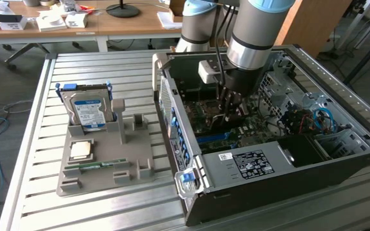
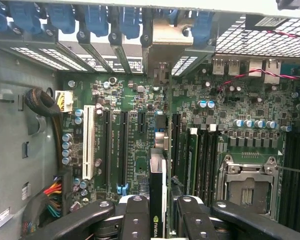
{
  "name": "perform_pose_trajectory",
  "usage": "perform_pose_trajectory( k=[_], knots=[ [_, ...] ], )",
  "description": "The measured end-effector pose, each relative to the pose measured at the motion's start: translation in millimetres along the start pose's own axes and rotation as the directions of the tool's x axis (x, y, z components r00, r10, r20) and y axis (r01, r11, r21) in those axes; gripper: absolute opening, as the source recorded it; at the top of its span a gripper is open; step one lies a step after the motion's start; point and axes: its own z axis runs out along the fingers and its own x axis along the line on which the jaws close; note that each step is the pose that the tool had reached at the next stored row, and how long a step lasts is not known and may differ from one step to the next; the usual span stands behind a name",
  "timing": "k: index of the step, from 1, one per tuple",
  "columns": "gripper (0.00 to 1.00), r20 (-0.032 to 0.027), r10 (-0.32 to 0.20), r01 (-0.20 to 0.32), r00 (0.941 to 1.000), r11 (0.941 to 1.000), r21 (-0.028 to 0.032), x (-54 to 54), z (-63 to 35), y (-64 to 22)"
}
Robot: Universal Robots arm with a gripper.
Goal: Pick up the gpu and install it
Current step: 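Insert the gpu into the slot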
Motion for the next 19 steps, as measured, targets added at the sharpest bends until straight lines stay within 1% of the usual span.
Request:
perform_pose_trajectory(
  k=[19],
  knots=[
    [0.26,0.0001,0.0,0.0,1.0,1.0,0.0001,0.0,5.4,1.4]
  ],
)
